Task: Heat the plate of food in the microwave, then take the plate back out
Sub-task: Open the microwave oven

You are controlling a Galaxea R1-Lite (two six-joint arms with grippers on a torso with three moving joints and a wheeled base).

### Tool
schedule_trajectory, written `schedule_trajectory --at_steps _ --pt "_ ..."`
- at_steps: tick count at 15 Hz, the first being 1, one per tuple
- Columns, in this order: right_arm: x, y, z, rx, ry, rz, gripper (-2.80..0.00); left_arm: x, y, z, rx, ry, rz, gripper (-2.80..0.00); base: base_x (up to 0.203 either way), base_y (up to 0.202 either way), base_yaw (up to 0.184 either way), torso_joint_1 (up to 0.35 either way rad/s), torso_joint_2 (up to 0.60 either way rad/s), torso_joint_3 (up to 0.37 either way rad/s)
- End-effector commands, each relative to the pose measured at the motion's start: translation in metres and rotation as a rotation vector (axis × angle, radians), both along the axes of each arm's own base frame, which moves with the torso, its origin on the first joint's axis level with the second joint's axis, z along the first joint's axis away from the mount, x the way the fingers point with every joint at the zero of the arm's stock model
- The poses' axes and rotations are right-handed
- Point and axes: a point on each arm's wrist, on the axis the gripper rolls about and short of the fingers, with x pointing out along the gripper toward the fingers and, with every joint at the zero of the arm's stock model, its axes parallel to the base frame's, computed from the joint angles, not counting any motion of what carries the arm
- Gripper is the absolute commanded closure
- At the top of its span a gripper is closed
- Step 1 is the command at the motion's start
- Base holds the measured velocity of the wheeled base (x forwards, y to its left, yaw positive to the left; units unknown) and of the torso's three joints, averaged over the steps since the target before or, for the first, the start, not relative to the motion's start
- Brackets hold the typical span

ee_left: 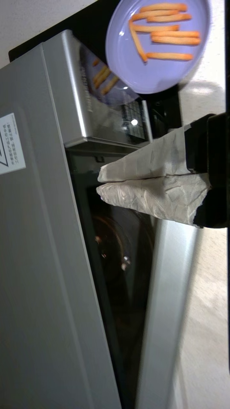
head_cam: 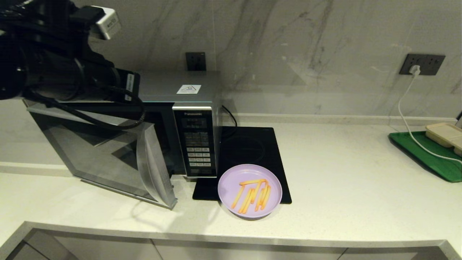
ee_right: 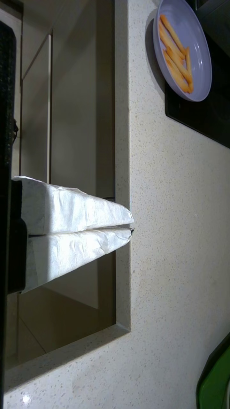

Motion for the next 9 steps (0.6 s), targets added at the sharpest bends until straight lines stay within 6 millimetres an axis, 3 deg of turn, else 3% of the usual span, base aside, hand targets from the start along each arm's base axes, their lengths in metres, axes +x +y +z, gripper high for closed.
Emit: schedule_trajectory --at_steps 1,6,9 --pt "0.0 0.0 0.0 0.0 0.002 0.0 0.0 0.029 -0.017 -0.029 0.025 0.077 -0.001 0.0 0.0 0.0 0.0 0.0 0.0 0.0" --pt "0.0 0.0 0.0 0.0 0.002 0.0 0.0 0.031 -0.014 -0.046 0.021 0.139 0.029 0.0 0.0 0.0 0.0 0.0 0.0 0.0" --pt "0.0 0.0 0.0 0.0 0.002 0.0 0.0 0.016 -0.007 -0.044 0.046 0.139 0.073 0.0 0.0 0.0 0.0 0.0 0.0 0.0"
